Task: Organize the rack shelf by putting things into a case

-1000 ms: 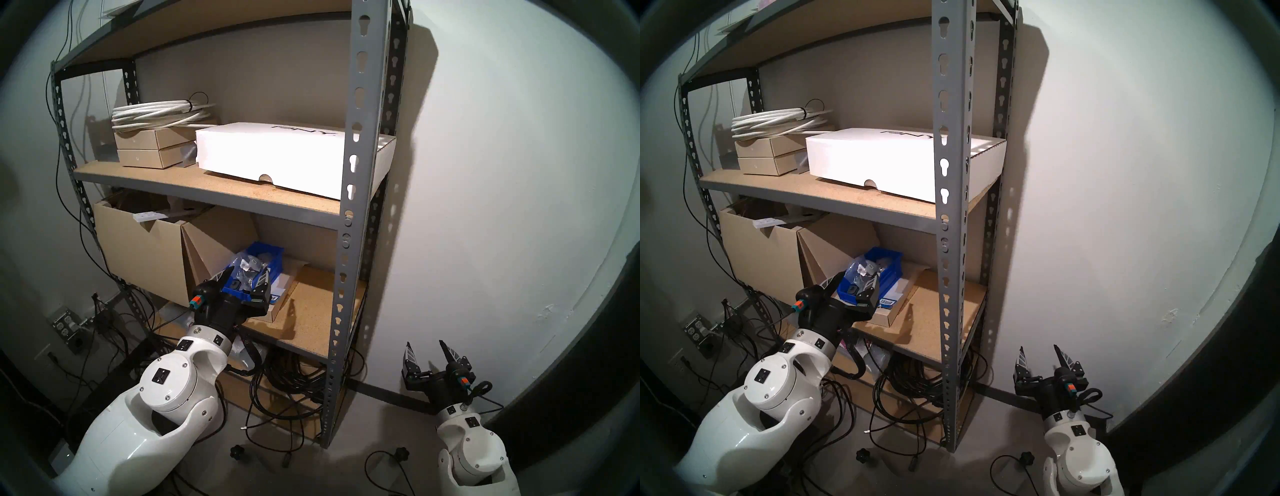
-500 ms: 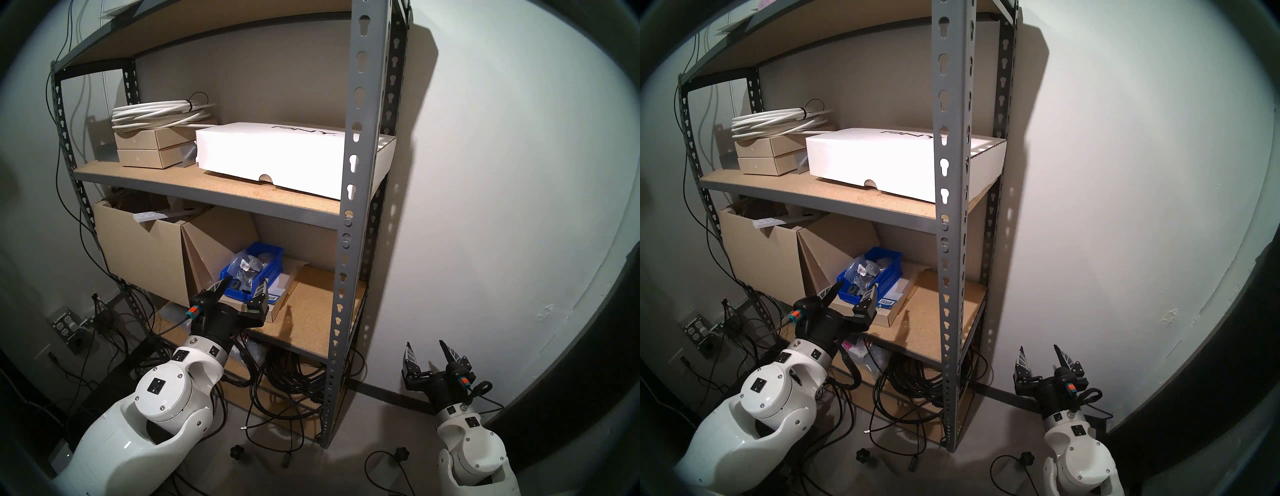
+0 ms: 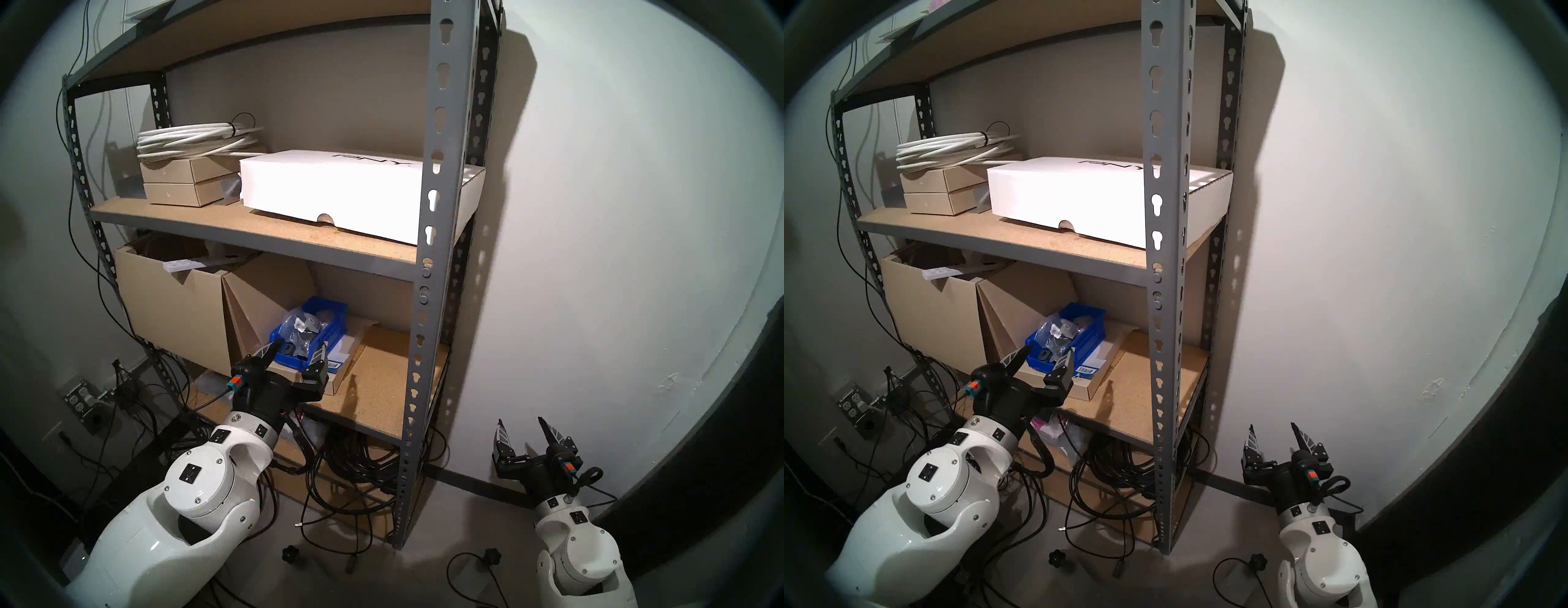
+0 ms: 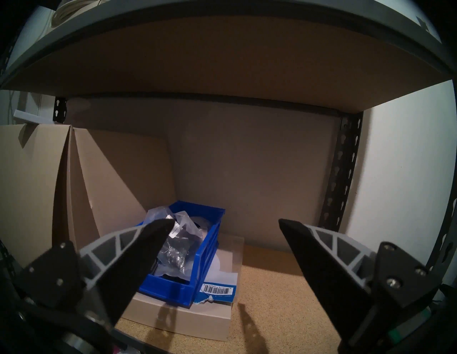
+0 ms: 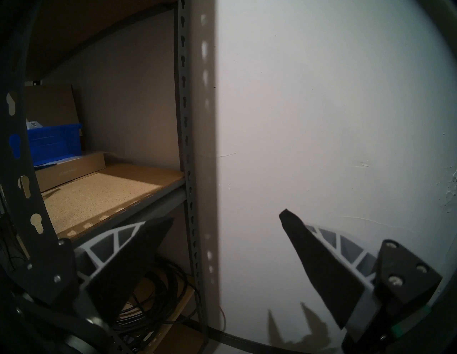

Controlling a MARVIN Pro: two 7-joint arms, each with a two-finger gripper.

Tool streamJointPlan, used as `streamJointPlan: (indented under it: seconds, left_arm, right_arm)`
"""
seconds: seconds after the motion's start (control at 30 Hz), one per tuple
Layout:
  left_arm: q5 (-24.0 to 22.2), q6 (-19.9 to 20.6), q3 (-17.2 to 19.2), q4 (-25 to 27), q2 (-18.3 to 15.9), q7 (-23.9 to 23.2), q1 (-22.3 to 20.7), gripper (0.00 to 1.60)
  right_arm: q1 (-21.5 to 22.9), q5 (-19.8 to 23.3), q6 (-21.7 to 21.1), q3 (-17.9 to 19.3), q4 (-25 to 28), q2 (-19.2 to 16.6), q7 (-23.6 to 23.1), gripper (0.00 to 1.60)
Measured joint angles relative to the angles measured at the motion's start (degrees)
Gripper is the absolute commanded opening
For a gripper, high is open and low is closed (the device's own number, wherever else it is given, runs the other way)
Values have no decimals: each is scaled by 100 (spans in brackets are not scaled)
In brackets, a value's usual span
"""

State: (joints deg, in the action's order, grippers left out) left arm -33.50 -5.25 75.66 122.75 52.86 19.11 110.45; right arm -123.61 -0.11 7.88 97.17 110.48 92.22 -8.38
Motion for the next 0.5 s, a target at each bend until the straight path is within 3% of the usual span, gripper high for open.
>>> streamJointPlan:
  seconds: [0.5]
  left_arm:
    - [1,-2,5,0,14,10,-6,160]
  right_arm:
    - [0,0,0,0,0,0,0,160]
